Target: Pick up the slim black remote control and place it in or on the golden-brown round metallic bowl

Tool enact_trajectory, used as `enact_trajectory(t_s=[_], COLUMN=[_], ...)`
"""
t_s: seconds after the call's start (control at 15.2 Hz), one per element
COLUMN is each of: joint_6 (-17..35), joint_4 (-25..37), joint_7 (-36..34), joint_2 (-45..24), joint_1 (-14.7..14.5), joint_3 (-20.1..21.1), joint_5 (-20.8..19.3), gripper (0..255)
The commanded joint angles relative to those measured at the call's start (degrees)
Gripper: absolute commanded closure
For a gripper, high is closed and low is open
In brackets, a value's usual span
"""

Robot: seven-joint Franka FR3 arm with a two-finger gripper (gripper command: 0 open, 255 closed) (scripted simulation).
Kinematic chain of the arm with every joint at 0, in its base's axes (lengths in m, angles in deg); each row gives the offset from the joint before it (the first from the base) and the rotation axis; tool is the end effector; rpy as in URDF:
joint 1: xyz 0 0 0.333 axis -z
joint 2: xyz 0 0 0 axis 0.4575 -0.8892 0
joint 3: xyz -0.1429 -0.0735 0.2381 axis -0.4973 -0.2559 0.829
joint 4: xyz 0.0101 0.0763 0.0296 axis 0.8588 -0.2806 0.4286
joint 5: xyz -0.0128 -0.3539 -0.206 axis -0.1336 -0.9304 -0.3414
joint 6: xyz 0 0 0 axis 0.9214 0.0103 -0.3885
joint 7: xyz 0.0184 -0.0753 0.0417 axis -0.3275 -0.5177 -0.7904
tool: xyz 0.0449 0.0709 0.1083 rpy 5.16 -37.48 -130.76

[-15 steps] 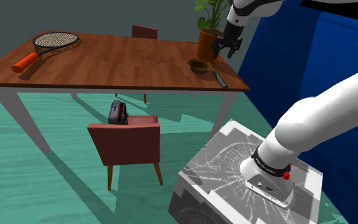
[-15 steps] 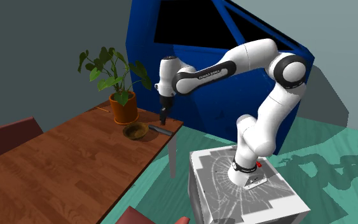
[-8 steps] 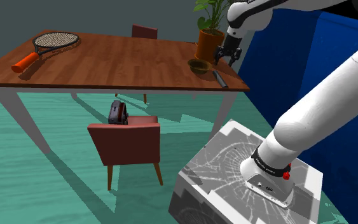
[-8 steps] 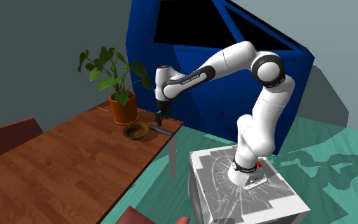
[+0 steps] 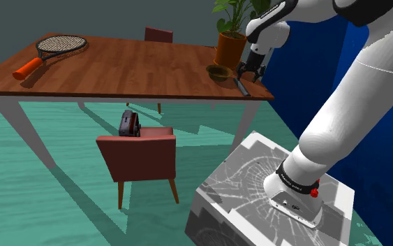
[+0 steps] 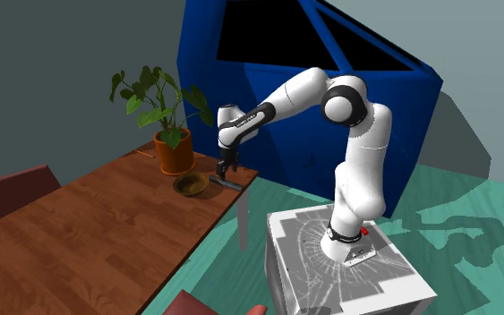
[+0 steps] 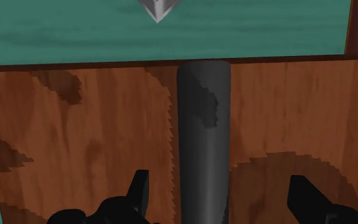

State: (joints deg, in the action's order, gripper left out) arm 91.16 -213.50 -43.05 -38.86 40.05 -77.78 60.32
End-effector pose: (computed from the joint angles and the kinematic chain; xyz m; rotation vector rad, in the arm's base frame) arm 0.4257 -0.3553 0.2870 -2.8511 1.1230 -0.0343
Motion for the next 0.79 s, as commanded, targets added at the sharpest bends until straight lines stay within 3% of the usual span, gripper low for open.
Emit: enact_trajectory(t_s=[0.0,0.4,0.73], joint_6=[1.38,5.16,5.16], joint_4=[-0.31,-1.64,-1.64], joint_7=[0.64,2.27,2.27], joint_2=[-1.45,-4.39,-4.39], joint_1=[0.30,0.51,0.52], joint_3=[-0.05,0.55,0.55], joint_5=[1.17,3.56,3.56], gripper=[0,0,0])
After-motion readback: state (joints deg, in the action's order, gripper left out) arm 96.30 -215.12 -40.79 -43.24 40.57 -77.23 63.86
